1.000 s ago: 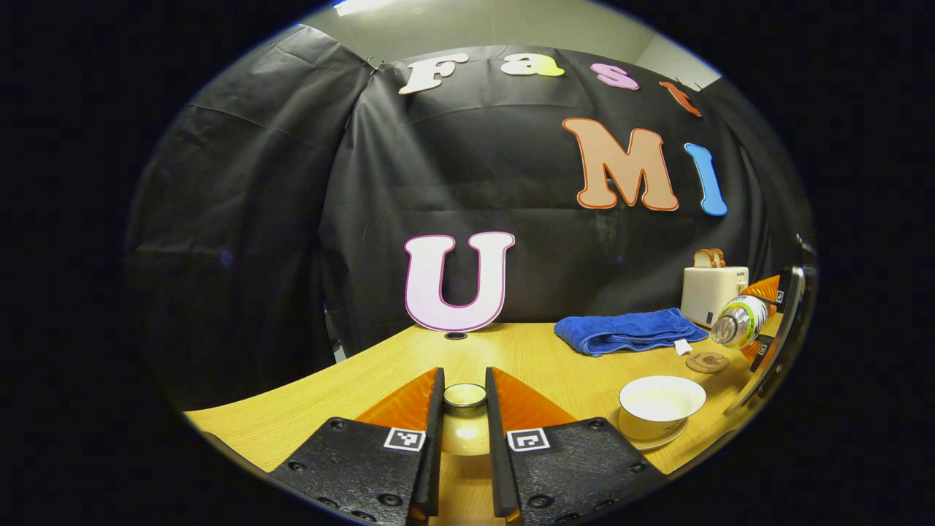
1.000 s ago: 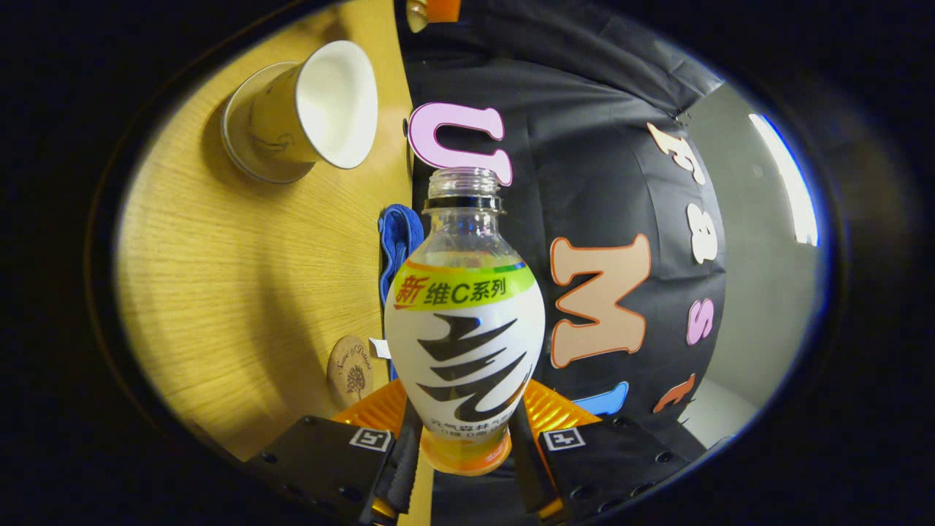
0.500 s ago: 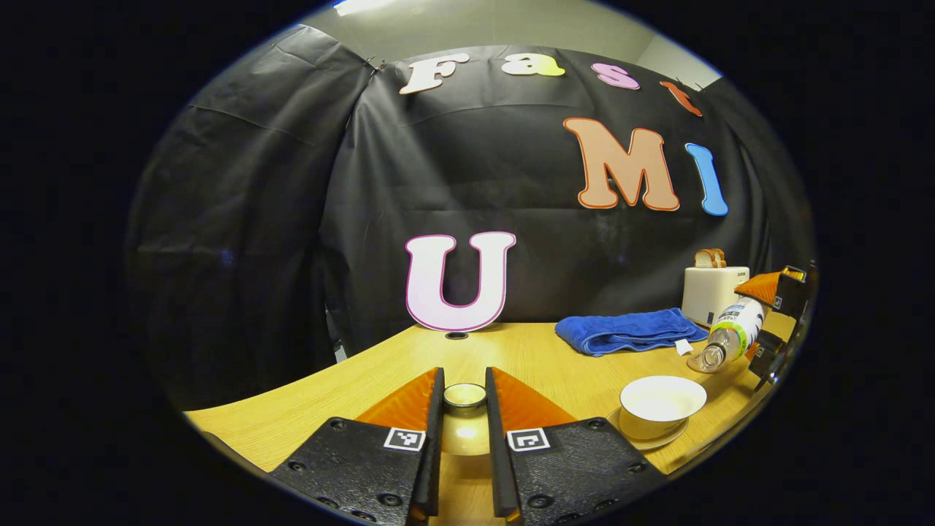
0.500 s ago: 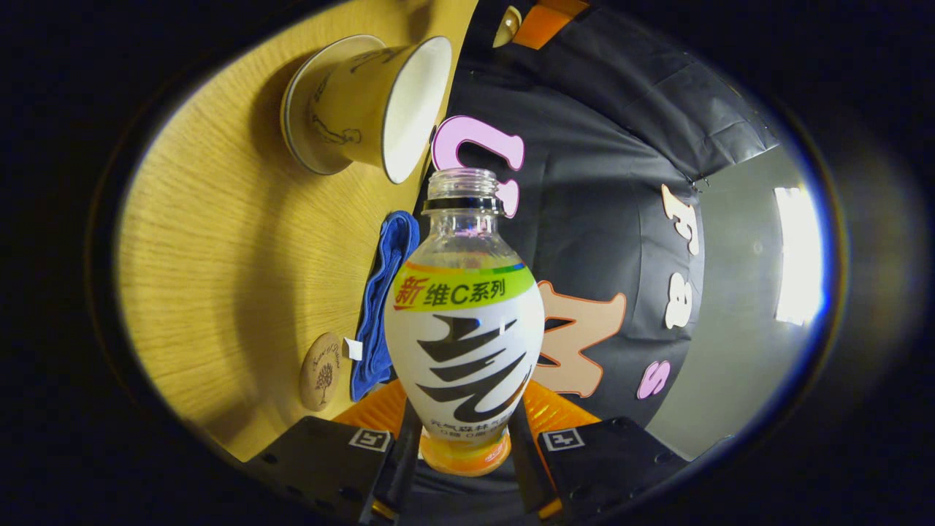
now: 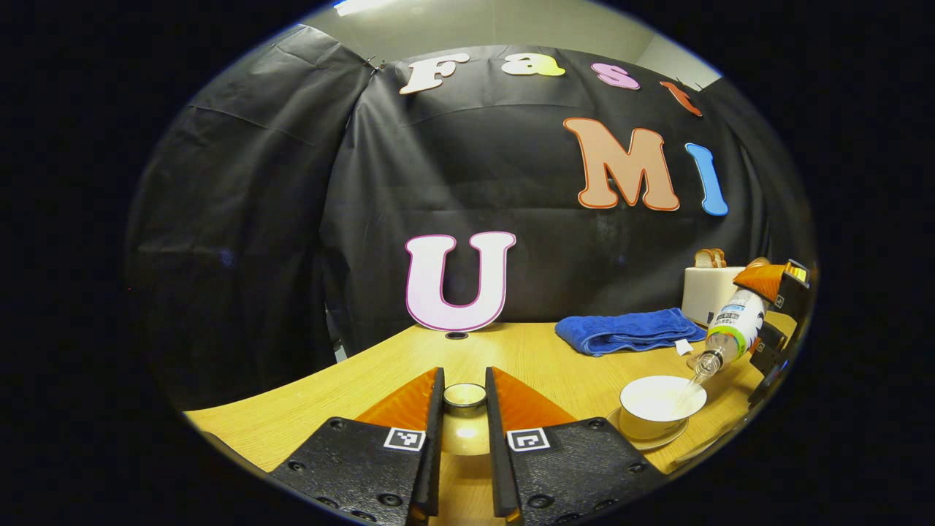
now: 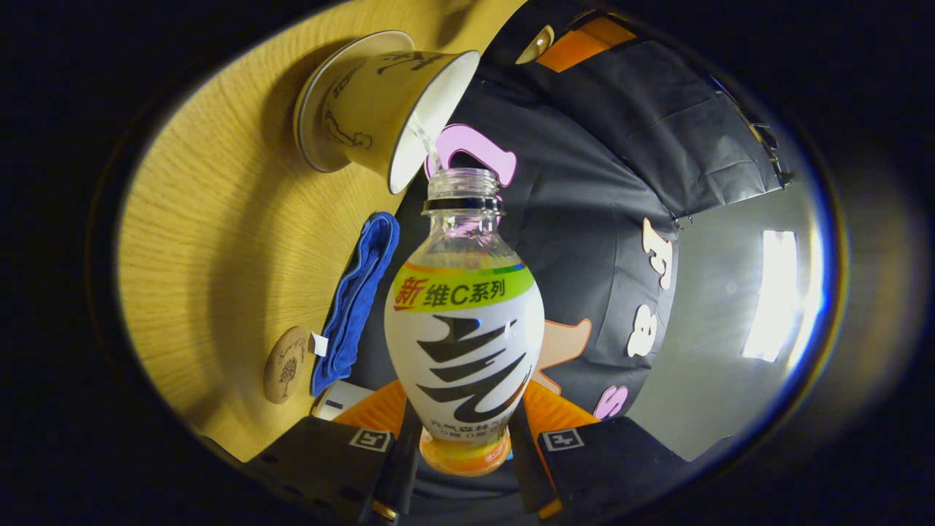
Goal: Open the teacup lid with one hand, grasp the water bottle and pour water into the teacup with the other hand; after pouring, place the water bottle on the coaster and then close the teacup lid.
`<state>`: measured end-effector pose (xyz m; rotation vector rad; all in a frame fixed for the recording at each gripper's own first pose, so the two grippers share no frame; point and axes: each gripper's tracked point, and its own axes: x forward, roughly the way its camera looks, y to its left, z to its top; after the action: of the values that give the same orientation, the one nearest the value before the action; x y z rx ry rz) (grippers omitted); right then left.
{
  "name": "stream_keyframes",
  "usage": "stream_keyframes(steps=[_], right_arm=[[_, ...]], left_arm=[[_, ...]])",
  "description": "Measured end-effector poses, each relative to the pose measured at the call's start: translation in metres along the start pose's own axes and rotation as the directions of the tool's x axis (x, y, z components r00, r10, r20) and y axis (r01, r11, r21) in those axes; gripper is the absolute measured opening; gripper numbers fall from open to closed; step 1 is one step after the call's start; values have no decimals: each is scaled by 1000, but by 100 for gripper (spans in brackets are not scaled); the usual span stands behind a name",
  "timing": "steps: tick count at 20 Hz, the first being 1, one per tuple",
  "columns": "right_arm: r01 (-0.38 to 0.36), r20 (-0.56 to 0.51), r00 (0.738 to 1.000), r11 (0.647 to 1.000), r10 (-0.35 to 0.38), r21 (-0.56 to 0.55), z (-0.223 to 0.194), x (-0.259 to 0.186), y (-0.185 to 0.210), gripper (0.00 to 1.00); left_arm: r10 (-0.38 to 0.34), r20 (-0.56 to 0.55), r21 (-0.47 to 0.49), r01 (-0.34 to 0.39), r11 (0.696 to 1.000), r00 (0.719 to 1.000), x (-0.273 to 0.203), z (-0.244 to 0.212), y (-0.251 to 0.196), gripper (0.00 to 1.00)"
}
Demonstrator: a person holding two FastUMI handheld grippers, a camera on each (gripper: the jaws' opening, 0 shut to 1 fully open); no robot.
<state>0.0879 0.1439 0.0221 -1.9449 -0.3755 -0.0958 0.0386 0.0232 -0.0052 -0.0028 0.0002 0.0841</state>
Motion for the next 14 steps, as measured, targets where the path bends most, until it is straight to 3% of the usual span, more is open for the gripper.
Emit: stream_keyframes(steps=[9, 14], right_arm=[[9, -9, 1000, 1000, -9, -15, -1, 1, -4, 60], [-81, -15, 996, 986, 84, 147, -5, 3, 11, 62]], left_arm=[[0, -1, 0, 0, 1000, 1000, 0, 0, 0, 26], [0, -1, 0, 0, 1000, 1000, 0, 0, 0, 24]])
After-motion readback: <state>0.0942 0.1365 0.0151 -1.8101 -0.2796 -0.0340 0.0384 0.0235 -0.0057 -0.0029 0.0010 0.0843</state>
